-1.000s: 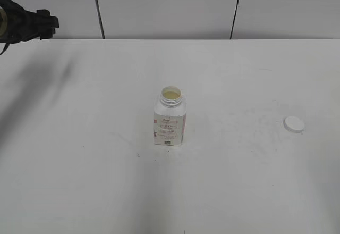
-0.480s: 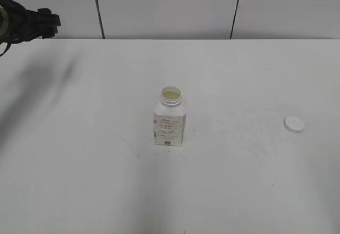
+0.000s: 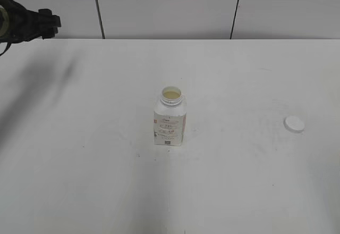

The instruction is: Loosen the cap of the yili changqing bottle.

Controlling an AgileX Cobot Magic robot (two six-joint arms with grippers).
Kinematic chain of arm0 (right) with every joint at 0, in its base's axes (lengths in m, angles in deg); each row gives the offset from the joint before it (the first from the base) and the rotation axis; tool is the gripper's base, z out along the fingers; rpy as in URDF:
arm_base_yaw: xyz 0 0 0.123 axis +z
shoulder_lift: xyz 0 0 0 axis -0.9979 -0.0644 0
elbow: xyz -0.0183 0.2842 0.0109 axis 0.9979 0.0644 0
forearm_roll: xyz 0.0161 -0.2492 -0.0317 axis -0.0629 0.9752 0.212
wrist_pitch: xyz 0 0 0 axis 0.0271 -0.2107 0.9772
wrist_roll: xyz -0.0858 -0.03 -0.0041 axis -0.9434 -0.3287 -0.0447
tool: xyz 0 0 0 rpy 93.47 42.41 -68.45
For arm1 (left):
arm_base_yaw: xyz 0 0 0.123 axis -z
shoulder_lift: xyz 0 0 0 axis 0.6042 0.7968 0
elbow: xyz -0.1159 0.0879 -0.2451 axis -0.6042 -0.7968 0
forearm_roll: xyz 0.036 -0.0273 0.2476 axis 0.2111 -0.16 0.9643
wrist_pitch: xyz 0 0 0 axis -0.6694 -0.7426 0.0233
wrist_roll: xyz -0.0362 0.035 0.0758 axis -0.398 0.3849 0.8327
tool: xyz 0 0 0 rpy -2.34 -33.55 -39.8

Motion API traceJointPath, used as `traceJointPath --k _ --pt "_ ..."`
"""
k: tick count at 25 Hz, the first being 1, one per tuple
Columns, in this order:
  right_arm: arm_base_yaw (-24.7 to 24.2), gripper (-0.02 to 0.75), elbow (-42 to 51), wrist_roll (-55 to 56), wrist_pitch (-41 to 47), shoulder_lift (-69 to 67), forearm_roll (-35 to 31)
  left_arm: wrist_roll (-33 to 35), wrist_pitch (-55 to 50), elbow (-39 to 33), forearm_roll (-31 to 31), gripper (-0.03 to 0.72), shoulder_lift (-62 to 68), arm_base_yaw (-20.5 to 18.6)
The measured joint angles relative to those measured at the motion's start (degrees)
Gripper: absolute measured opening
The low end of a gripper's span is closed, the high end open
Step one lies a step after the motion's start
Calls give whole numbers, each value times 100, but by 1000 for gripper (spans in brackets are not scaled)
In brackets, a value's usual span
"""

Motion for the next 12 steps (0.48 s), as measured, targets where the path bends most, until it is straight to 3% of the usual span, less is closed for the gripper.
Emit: traceJointPath --k 12 --pt "0 545 0 4 0 0 -3 0 405 0 271 588 0 0"
